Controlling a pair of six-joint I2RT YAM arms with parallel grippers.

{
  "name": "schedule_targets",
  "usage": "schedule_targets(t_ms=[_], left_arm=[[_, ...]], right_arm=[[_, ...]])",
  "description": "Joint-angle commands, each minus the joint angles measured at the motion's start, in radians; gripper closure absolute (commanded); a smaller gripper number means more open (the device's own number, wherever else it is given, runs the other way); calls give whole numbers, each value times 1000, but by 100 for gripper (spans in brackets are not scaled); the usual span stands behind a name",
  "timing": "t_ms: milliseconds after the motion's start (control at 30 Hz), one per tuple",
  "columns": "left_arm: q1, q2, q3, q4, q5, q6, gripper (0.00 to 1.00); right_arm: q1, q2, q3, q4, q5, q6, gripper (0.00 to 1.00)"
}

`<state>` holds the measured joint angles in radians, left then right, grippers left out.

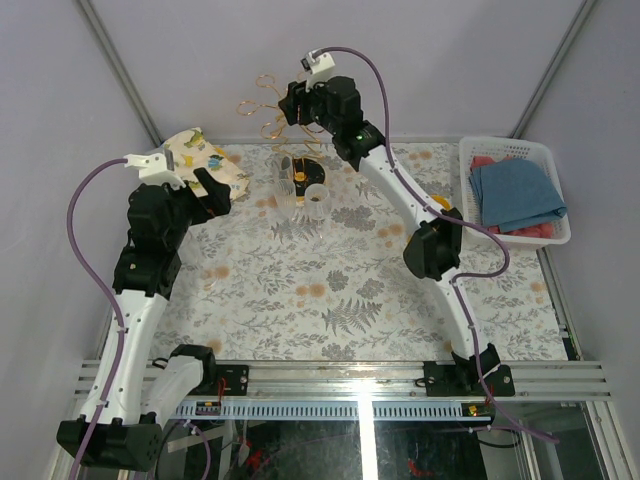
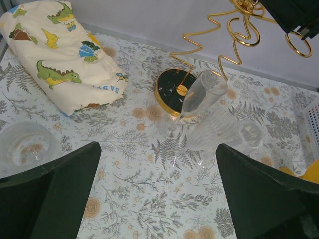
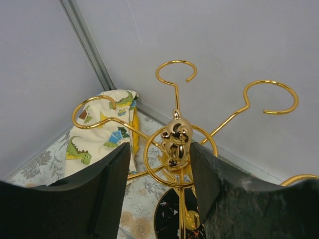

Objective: Place the wine glass upside down on the wine glass rack
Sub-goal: Move the wine rack to the center of the board.

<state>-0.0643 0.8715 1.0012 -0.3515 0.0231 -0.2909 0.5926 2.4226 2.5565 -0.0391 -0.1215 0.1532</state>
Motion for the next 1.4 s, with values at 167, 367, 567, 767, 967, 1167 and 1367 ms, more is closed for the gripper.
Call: schedule_targets(t_ms=[167,367,567,767,967,1167,1367], left_arm=[[8,-9,-9,57,15,1,0],[9,-8,-10,57,18,0,0],[9,-6,-10,58,23,-1,0],[8,-6,-9,56,22,1,0],[10,-3,-9,57,20,1,0],[13,3,-9,56,30,1,0],[13,4,-9,54,27,2,0]], right_arm=[[18,32,77,127,64,-36,54],[19,48,82,149,74,-40,55],[19,56,82,163,81,-46,49],[20,62,86,171,84,-55,62],[20,51,80,173,89,-72,74],[21,-28,12,177,73,-98,78],[20,-93,-4,150,72,-129,79]])
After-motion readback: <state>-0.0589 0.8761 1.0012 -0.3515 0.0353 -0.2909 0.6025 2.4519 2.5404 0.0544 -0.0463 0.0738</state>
